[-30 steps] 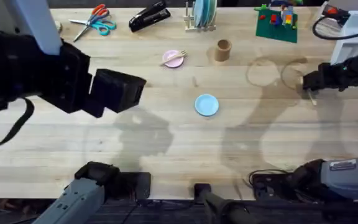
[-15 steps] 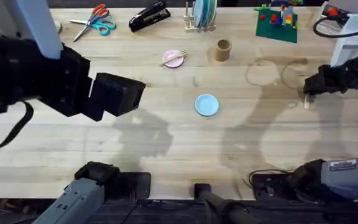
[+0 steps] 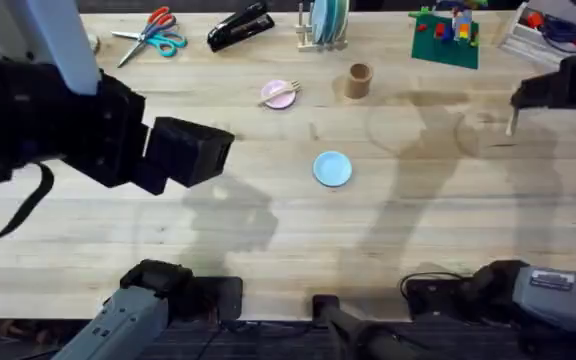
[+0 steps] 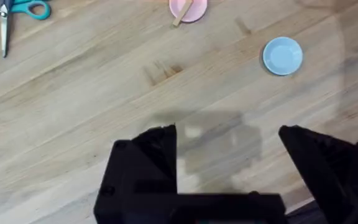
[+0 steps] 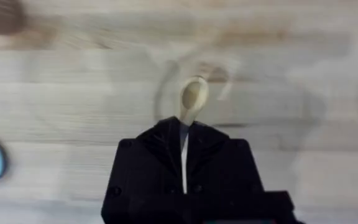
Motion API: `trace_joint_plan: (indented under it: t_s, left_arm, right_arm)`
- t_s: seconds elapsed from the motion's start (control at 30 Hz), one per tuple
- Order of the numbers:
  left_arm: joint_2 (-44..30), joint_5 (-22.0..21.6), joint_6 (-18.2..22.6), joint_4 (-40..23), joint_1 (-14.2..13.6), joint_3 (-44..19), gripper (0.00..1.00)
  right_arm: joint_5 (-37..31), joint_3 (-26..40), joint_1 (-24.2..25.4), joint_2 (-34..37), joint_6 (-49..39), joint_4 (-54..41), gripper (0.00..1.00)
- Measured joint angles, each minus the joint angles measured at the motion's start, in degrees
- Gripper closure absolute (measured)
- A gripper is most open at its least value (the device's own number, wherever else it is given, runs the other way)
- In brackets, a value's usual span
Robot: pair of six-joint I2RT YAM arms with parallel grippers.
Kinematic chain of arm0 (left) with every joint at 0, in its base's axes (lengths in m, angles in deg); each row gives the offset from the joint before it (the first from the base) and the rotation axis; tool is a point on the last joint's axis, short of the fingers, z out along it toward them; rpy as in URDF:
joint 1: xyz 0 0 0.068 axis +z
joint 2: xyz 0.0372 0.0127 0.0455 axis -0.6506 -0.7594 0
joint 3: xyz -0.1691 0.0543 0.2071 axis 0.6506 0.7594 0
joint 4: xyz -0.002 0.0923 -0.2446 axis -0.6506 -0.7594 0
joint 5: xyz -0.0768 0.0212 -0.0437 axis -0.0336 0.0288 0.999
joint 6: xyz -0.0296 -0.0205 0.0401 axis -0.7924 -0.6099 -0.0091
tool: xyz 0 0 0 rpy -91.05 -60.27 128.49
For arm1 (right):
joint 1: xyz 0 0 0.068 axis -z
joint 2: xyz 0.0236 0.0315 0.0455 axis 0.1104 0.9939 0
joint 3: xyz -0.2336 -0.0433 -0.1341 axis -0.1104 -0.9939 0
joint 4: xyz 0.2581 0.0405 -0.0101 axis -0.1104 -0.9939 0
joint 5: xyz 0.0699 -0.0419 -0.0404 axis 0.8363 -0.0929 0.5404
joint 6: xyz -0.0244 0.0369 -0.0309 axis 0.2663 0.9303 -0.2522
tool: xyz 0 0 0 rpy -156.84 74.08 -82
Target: Pick up a utensil and set it on the pink plate, then put the other utensil in the container.
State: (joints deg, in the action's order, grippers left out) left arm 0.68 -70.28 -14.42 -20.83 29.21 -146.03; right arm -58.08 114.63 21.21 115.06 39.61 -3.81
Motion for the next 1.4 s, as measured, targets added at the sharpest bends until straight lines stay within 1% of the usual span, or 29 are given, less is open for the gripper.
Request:
trace_joint_plan:
  t_s: [0.13,0.37,0.6,0.67,0.8,1.03,1.2,1.4]
  left_arm:
    - [0.0,0.0,0.0,0.0,0.0,0.0,0.006]
    - [0.0,0.0,0.0,0.0,0.0,0.0,0.007]
    - [0.0,0.0,0.0,0.0,0.0,0.0,0.008]
    - [0.0,0.0,0.0,0.0,0.0,0.0,0.008]
    - [0.0,0.0,0.0,0.0,0.0,0.0,0.007]
    - [0.0,0.0,0.0,0.0,0.0,0.0,0.006]
    - [0.0,0.0,0.0,0.0,0.0,0.0,0.008]
    - [0.0,0.0,0.0,0.0,0.0,0.0,0.008]
  right_arm:
    - [9.0,0.0,0.0,-2.7,-4.8,0.0,0.974]
    - [27.6,0.0,0.0,-3.3,-18.5,0.3,0.974]
    - [41.7,0.0,0.0,-3.3,-28.7,0.6,0.973]
    - [44.8,0.0,0.0,-3.3,-31.9,0.7,0.973]
    - [48.4,0.0,0.0,-3.3,-36.7,0.7,0.973]
    - [55.8,0.0,0.0,-3.0,-43.0,1.1,0.973]
    - [61.5,0.0,-0.4,0.3,-45.3,4.0,0.973]
    - [66.6,0.0,-2.6,5.1,-46.3,10.9,0.973]
